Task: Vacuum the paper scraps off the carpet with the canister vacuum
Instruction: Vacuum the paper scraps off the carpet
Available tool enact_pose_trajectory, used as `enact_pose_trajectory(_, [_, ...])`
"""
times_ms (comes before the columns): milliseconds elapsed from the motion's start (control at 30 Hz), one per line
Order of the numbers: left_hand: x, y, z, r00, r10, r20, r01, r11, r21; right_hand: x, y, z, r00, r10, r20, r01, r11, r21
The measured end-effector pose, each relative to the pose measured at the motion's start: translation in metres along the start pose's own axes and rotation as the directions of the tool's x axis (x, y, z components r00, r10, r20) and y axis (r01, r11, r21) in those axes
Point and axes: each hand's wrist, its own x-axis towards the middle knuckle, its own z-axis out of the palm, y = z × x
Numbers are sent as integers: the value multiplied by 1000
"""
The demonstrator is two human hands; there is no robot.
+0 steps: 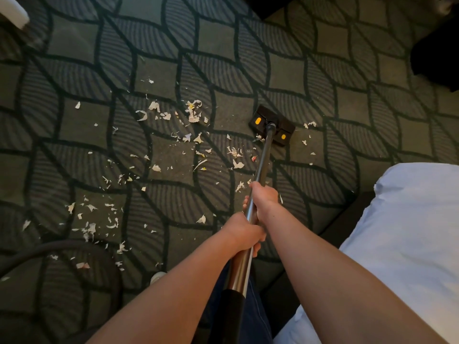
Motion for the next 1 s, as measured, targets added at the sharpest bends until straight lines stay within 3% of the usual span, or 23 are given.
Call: enact_pose_trajectory(1000, [-80,-147,-31,996,-78,52,80,995,-56,-85,142,48,999,37,11,-37,998,52])
